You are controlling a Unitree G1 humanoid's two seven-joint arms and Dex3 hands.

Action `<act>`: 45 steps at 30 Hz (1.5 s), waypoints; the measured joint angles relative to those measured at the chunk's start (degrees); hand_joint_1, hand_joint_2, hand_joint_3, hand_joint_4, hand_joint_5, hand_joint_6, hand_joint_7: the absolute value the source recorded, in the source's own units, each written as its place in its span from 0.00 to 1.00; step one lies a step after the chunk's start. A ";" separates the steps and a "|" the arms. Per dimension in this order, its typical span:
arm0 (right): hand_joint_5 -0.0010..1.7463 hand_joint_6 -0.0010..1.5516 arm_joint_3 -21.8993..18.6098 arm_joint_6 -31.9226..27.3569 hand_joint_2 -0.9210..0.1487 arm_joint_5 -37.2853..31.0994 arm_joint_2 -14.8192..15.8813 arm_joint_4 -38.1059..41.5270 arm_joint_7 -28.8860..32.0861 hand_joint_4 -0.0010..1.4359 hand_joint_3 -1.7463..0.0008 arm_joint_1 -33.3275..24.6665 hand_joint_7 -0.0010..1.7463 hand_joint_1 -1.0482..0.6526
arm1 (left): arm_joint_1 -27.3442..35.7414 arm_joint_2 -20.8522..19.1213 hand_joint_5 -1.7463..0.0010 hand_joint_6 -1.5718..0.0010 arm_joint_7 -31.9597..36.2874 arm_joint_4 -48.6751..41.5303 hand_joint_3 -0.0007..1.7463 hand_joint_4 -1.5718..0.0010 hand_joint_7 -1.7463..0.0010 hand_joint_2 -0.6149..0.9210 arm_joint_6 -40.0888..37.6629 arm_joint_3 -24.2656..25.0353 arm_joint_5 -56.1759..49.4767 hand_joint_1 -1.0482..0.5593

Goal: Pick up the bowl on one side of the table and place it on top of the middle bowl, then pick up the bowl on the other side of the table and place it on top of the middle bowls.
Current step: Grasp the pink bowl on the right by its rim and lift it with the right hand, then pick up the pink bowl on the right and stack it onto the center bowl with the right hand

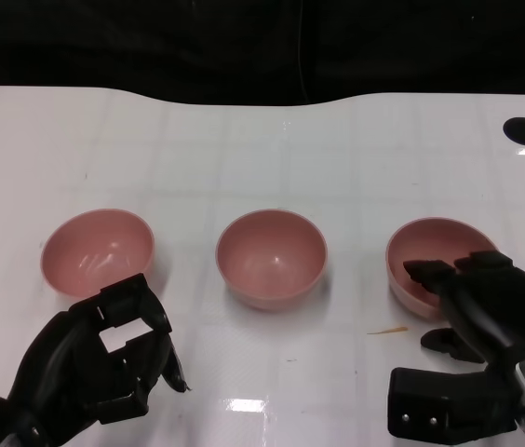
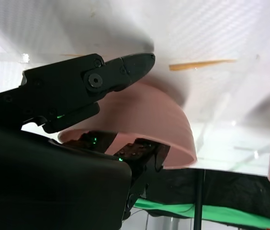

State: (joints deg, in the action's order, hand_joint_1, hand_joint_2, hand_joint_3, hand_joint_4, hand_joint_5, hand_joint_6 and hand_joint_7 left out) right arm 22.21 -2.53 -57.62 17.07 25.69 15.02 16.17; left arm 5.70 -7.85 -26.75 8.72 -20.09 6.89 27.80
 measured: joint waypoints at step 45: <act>1.00 0.45 3.04 15.40 0.38 4.32 -0.71 -4.72 16.07 0.66 0.41 5.30 1.00 0.48 | -1.29 0.16 0.00 0.54 0.41 -1.19 0.72 0.54 0.15 0.66 -0.20 -0.15 0.00 0.49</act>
State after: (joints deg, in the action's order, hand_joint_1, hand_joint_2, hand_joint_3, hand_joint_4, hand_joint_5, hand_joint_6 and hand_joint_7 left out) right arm 25.25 12.87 -53.31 16.36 20.97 31.09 21.47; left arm 4.40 -7.70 -26.34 7.53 -20.30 6.74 27.80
